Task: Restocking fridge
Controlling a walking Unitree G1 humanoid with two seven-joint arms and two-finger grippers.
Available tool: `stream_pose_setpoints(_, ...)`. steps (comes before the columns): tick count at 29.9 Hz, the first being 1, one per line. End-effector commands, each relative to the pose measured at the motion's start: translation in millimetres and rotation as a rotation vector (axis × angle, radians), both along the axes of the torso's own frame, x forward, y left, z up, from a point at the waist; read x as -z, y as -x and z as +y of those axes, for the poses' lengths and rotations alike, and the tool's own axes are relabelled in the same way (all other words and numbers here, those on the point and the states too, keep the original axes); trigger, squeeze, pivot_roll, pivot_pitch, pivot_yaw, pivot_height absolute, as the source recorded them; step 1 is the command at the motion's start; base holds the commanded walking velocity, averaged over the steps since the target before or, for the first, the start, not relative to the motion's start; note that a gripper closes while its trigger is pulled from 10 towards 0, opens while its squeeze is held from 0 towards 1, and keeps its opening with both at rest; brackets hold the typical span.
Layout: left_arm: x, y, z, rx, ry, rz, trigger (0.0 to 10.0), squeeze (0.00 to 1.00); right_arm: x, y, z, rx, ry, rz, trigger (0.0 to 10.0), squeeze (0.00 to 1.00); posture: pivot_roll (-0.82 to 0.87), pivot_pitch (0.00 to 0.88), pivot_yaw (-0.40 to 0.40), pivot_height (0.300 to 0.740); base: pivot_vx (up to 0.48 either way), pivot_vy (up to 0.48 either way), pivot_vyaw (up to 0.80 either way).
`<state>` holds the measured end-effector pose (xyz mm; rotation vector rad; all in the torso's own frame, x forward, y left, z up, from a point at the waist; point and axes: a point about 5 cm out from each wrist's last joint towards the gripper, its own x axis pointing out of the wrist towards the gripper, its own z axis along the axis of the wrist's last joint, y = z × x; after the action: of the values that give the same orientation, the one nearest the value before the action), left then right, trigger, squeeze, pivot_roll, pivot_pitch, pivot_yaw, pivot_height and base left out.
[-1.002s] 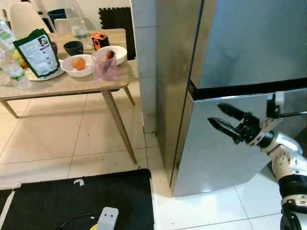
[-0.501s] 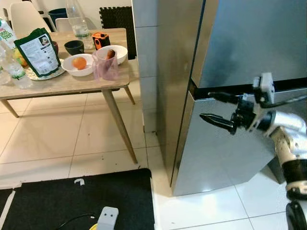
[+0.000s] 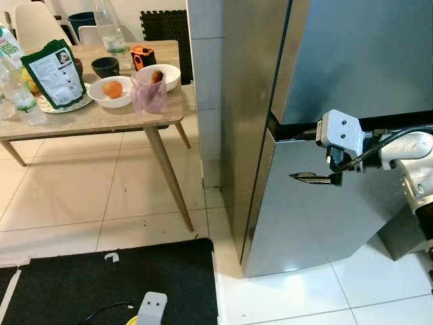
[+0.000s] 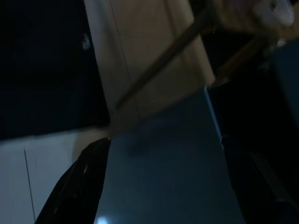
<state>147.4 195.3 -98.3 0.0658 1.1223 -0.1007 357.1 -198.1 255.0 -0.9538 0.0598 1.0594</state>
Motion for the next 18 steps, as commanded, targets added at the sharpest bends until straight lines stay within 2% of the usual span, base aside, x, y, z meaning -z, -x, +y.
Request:
stream_pose_setpoints(1,7,17.5,-3.2,-0.006,0.005,0.065,10.0,0.00,4,-2.3,-0.4,0.014,0.060,-0.007,10.0,0.00,-0.05,0.082,-0.041,0.740,0.000,0.000,0.00)
stream_pose_setpoints(5,7,18.0,-3.1,-0.008,0.005,0.066,10.0,0.00,4,-4.7,2.9,0.023,0.077,-0.032,10.0,0.00,-0.05,0.084,-0.041,0.740,0.000,0.000,0.00)
stream_pose_setpoints(13,7,18.8,-2.4,-0.006,0.004,0.068,10.0,0.00,-10,-10.9,9.8,0.038,0.019,-0.117,10.0,0.00,-0.05,0.084,-0.039,0.740,0.000,0.000,0.00)
stream_pose_setpoints(18,7,18.1,-2.3,-0.007,0.004,0.065,10.0,0.00,-7,-12.9,8.2,0.048,0.063,-0.111,10.0,0.00,-0.05,0.086,-0.041,0.740,0.000,0.000,0.00)
